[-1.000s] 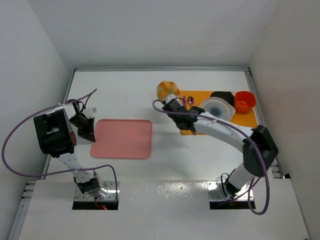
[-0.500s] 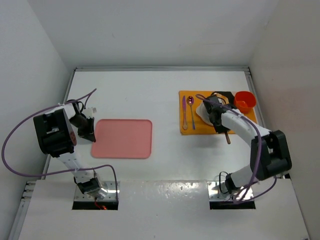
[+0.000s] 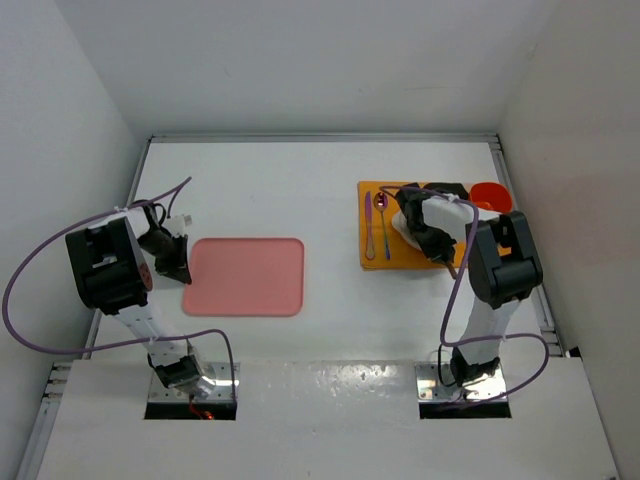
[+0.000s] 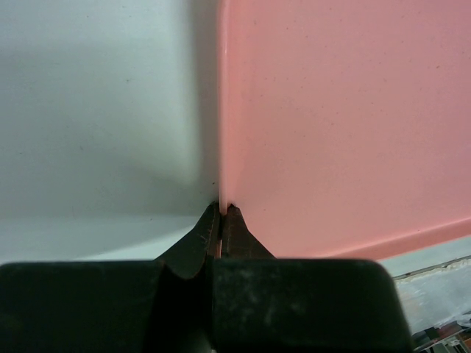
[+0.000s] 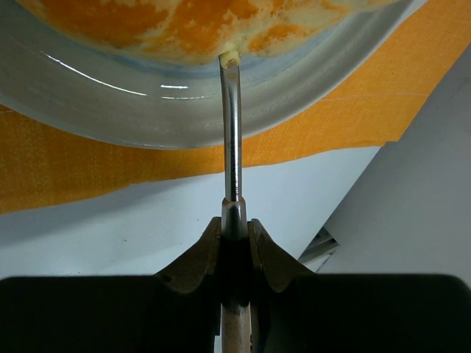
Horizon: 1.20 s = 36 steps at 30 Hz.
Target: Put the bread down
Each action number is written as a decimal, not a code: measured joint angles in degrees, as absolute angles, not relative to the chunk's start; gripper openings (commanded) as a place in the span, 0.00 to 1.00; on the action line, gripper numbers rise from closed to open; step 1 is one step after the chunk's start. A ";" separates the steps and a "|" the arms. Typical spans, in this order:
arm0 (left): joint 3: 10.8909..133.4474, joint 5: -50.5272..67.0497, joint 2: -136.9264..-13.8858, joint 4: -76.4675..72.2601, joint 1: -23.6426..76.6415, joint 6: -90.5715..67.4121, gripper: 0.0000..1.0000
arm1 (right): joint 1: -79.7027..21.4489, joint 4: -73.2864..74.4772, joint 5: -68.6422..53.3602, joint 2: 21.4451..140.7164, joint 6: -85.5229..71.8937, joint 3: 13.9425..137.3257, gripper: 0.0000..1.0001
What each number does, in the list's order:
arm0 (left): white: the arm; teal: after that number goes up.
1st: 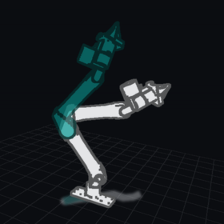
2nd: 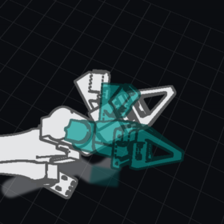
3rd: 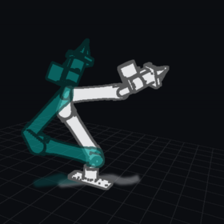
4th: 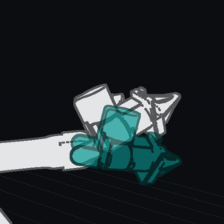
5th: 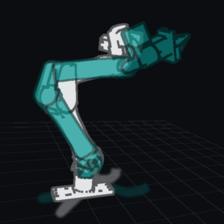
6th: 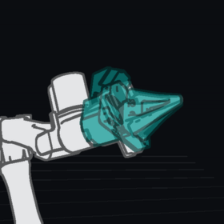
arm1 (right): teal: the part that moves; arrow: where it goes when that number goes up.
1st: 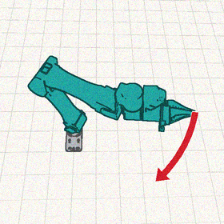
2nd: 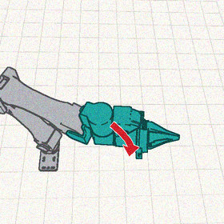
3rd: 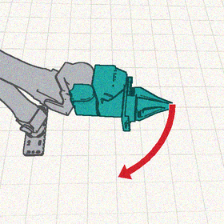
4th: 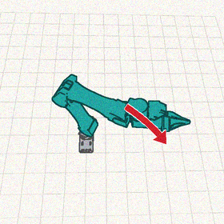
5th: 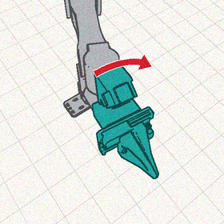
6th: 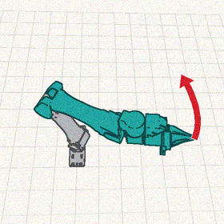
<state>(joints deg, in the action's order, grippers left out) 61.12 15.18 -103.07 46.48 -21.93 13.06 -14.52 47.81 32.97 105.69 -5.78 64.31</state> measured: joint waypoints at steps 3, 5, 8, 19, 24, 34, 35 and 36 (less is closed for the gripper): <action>61.12 15.27 -103.09 46.48 -22.11 13.06 0.00 | -14.87 49.06 34.09 107.22 -5.80 64.90 0.00; 61.12 15.33 -103.09 46.50 -22.13 13.06 0.00 | -14.83 49.91 34.70 107.33 -5.82 64.95 0.00; 61.12 15.44 -103.15 46.50 -22.13 13.06 0.00 | -14.85 51.40 36.99 107.53 -6.09 64.95 0.00; 61.14 15.77 -103.28 46.57 -22.22 13.04 0.00 | -13.91 60.20 50.96 108.16 -12.91 64.97 0.00; 61.14 15.81 -103.28 46.57 -22.22 13.06 0.00 | -12.34 63.44 54.85 104.60 -16.60 64.97 0.00; 61.17 16.10 -103.31 46.61 -22.57 13.06 0.00 | -26.39 55.96 45.36 83.99 -12.84 65.14 0.00; 61.17 16.14 -103.35 46.61 -22.59 13.04 0.00 | -30.52 53.89 42.04 83.18 -11.73 64.58 0.00; 61.17 16.16 -103.37 46.61 -22.61 13.04 0.00 | -34.70 51.79 38.30 82.96 -10.94 64.12 0.00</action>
<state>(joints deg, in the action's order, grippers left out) 61.17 16.16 -103.37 46.61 -22.61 13.04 -34.70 51.79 38.30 82.96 -10.94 64.12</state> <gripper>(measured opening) 0.019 0.153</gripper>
